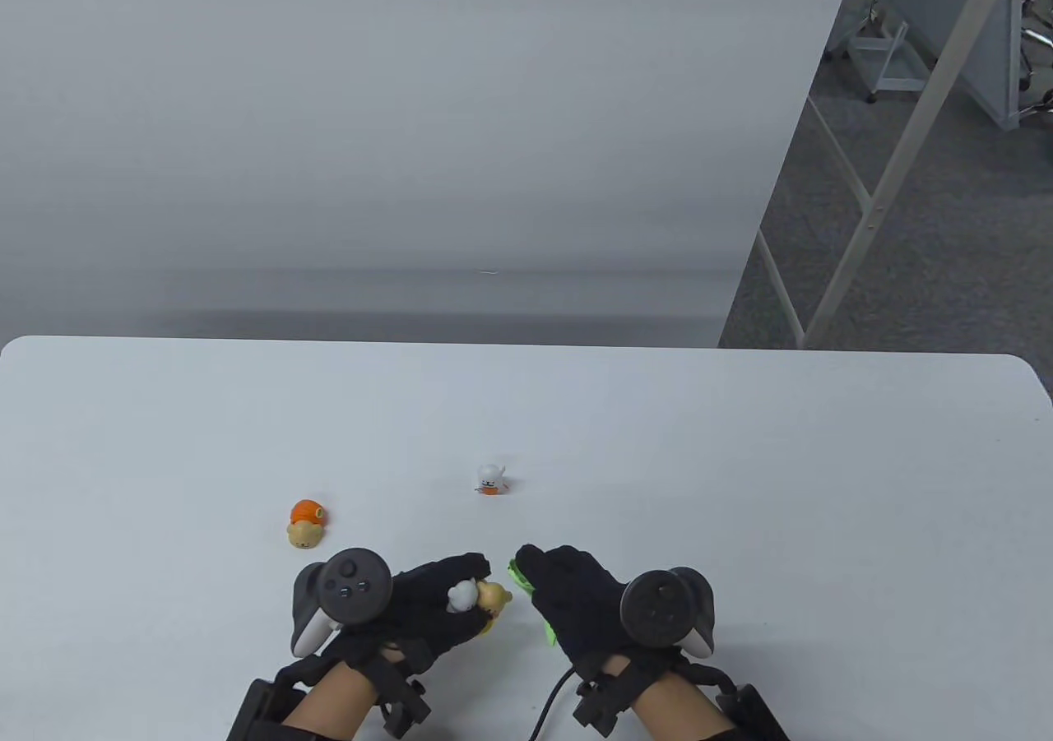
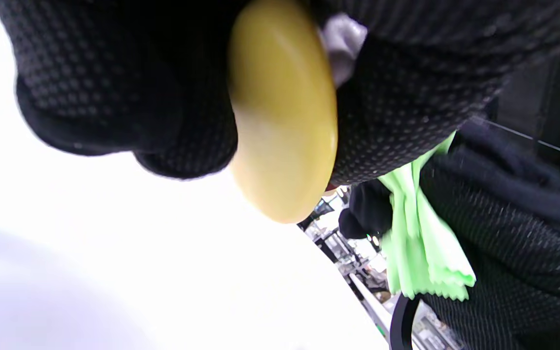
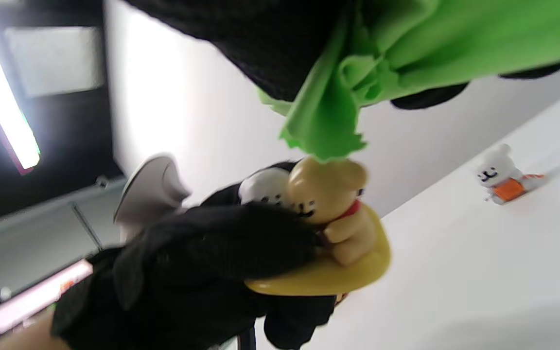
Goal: Dust the small ornaments
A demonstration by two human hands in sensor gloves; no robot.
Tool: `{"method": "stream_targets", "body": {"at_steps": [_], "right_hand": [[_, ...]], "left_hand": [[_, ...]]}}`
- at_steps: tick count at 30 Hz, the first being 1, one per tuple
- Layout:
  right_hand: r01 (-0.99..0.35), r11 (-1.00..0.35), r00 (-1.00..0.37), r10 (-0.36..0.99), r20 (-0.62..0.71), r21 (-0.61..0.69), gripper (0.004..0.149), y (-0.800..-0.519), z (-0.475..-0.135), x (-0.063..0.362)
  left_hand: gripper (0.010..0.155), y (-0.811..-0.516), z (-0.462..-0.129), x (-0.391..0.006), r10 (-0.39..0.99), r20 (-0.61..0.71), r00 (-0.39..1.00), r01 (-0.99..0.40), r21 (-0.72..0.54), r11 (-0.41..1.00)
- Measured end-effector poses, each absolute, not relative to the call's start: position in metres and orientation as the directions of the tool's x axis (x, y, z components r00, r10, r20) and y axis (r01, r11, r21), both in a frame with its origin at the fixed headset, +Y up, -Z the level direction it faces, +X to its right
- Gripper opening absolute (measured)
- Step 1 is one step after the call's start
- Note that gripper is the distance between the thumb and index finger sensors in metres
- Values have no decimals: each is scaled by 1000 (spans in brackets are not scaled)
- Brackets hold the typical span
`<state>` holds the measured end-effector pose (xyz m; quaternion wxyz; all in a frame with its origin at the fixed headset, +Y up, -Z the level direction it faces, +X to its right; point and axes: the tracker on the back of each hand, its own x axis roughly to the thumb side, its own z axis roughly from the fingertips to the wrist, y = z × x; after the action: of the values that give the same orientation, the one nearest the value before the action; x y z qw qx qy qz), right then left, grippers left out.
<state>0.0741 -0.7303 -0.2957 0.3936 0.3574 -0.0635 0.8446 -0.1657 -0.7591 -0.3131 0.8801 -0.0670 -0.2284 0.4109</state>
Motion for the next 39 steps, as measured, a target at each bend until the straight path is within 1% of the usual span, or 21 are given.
{"method": "stream_targets", "body": {"at_steps": [2,3,6,7,9,10,12,14,15,17,19,22,24,25,28,30,32,34,35,37,39], "right_hand": [[-640,-759,-458,500,735,117,44,-725,-285,54],[-593,-804,-485,398,779,42,44,-723,-276,42],[-527,-848,-514,272,813,-49,44,-720,-272,41],[-512,-857,-537,264,801,-62,45,-720,-273,45],[-506,-861,-557,280,782,-52,44,-722,-278,55],[-507,-861,-584,316,748,-33,45,-728,-282,64],[-527,-850,-578,360,732,2,46,-735,-284,69],[-570,-822,-550,381,743,0,46,-732,-283,65],[-579,-816,-532,387,753,10,46,-730,-281,60],[-571,-821,-494,344,798,0,46,-722,-274,43],[-516,-855,-532,270,802,-54,46,-719,-270,36],[-535,-844,-530,298,794,-41,46,-724,-275,48],[-515,-856,-544,291,787,-40,45,-726,-280,54],[-502,-864,-566,290,771,-43,45,-728,-282,57],[-563,-826,-554,391,735,15,46,-732,-289,67],[-616,-786,-539,467,701,50,47,-735,-293,73],[-778,-586,-365,717,594,228,48,-740,-299,79],[-859,-415,-231,838,495,301,48,-743,-301,78],[-851,-444,-264,823,502,280,47,-743,-302,78],[-836,-482,-300,803,516,263,47,-743,-303,78],[-838,-485,-316,805,502,251,47,-744,-297,74]], "left_hand": [[65,-757,-309,-153,713,380,589,-634,-329,700],[65,-756,-306,-148,708,394,586,-639,-312,703],[64,-749,-306,-159,733,406,546,-712,-236,661],[63,-747,-306,-163,751,402,524,-739,-223,636],[63,-740,-305,-172,719,426,549,-740,-152,655],[63,-739,-307,-177,736,426,527,-757,-159,634],[63,-735,-307,-176,762,412,500,-779,-172,603],[64,-735,-306,-168,670,454,587,-695,-142,705],[64,-737,-306,-164,652,461,602,-669,-154,727],[64,-744,-304,-153,641,462,614,-638,-189,747],[64,-749,-305,-154,662,446,602,-655,-198,729],[64,-746,-308,-162,717,437,543,-717,-203,666],[63,-746,-309,-167,709,445,547,-725,-173,667],[63,-748,-312,-172,748,425,510,-758,-189,624],[64,-749,-314,-178,798,405,447,-803,-211,557],[64,-750,-315,-179,847,397,354,-839,-264,475],[64,-750,-317,-173,895,392,213,-853,-373,366],[65,-755,-318,-166,930,343,134,-811,-501,301],[66,-757,-317,-163,941,326,89,-801,-539,262],[66,-760,-317,-162,948,310,66,-800,-551,236],[66,-761,-316,-164,954,293,68,-831,-512,217]]}}
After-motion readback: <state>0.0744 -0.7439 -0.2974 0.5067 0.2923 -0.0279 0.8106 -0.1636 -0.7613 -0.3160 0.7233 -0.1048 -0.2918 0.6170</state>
